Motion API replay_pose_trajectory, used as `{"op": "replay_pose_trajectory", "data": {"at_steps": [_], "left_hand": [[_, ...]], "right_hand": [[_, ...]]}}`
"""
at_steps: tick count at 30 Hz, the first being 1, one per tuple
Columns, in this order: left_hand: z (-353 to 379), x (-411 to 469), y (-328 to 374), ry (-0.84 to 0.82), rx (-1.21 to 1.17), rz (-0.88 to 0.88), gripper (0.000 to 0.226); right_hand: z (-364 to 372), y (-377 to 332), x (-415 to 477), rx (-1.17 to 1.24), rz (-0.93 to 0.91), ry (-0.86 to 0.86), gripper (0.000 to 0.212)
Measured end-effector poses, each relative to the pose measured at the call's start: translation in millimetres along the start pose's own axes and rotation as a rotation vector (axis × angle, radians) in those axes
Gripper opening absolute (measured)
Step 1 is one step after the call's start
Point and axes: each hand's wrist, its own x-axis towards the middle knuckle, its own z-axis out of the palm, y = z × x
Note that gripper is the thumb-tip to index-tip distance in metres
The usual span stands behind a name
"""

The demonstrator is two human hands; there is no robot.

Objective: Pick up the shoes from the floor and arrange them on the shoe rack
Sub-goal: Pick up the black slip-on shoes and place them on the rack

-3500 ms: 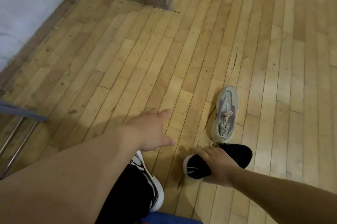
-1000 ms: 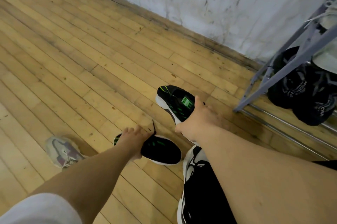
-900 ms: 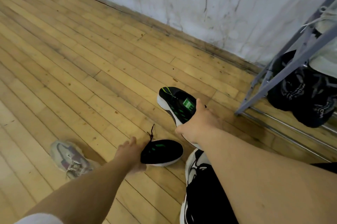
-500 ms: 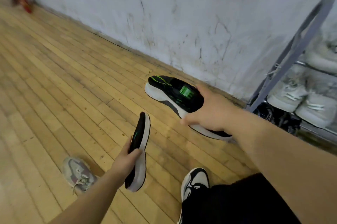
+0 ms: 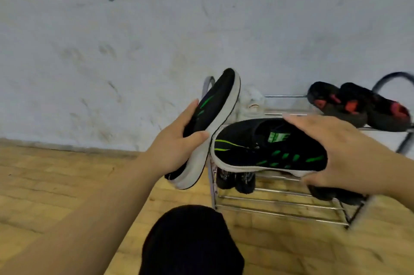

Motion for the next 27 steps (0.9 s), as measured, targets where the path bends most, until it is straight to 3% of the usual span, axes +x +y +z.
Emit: {"op": "replay_pose_trajectory", "data": {"at_steps": [4,7,16,20,27], "left_hand": [[73,38,55,-0.21,0.143,0.111,0.075],[126,49,61,-0.331,0.138,0.139,0.072],[172,61,52,-0.35,0.185,0.052,0.073],[186,71,58,-0.354,0.069,0.039,0.073],[181,71,57,-0.56,-0.157,-0.025,0.092]], "right_hand": [[8,66,-63,0.013,0.069,0.039,0.12],[12,97,-88,-0.117,0.071,0.033,0.117],[42,120,-84,-0.165,-0.033,-0.128,0.118],[52,117,-73,-0.157,-0.138,-0.005,0.116],[59,130,-59,-0.193,-0.228,0.24,0.111]]}}
